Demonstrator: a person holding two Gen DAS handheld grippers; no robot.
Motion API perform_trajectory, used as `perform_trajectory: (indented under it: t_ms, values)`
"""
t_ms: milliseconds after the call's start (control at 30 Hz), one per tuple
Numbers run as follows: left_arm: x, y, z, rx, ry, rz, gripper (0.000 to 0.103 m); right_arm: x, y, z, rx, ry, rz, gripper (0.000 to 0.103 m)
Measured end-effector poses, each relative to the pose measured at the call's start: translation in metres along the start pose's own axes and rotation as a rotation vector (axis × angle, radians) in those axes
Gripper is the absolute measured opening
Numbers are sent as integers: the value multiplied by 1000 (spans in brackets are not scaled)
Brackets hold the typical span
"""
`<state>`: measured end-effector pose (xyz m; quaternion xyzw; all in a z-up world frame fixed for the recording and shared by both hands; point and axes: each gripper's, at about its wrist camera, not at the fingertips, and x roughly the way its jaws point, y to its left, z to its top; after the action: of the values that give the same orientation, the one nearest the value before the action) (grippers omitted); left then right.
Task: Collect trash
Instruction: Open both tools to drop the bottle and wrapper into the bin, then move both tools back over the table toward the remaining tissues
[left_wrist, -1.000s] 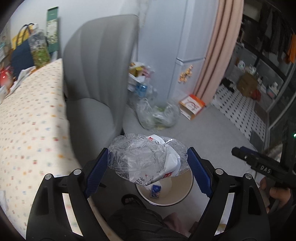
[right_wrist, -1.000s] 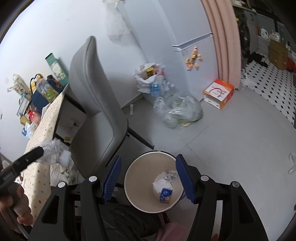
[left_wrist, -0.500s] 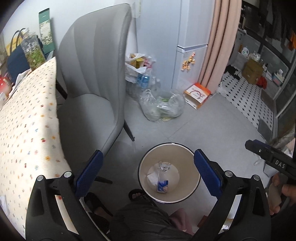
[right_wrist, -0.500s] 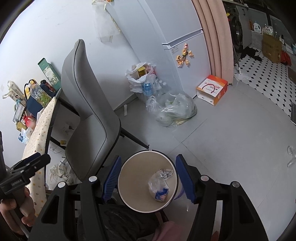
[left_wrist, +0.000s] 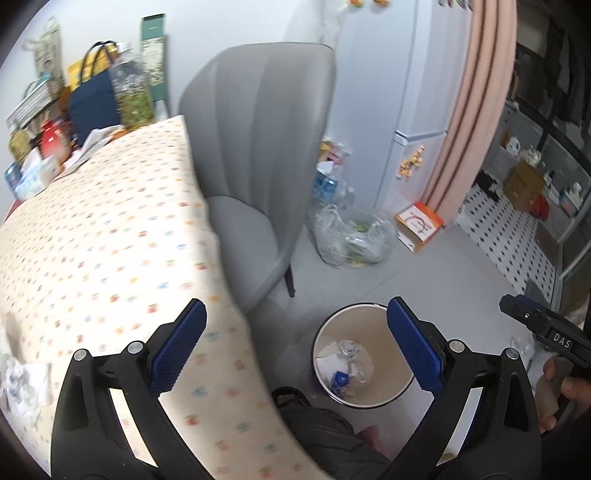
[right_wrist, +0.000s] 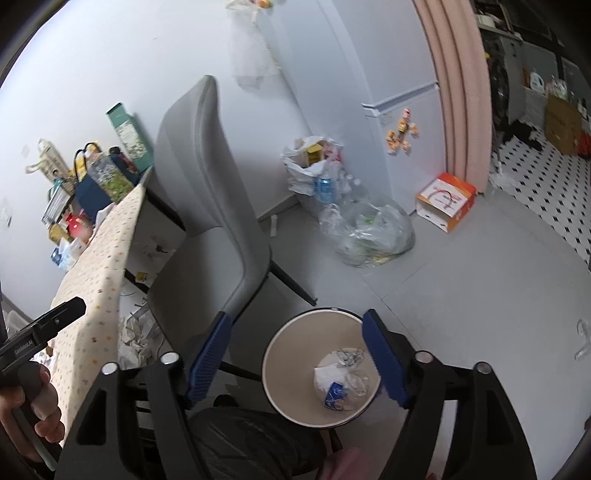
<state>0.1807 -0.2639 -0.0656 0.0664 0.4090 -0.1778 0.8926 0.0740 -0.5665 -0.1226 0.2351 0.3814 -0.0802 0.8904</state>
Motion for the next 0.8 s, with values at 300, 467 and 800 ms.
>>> perform_trajectory:
  t_ms: [300,467,800]
  values:
    - [-42,58,-14,-99,-59,50,97,-13,64,-5,-115,-24,45,93]
    - [-63,91,-28,-167,-88,79,97,-19,102,-9,-166,-32,82,95]
    - [-93,142,-55,-256,-126,126,97,-22,163,-19,-242,-17,140,95]
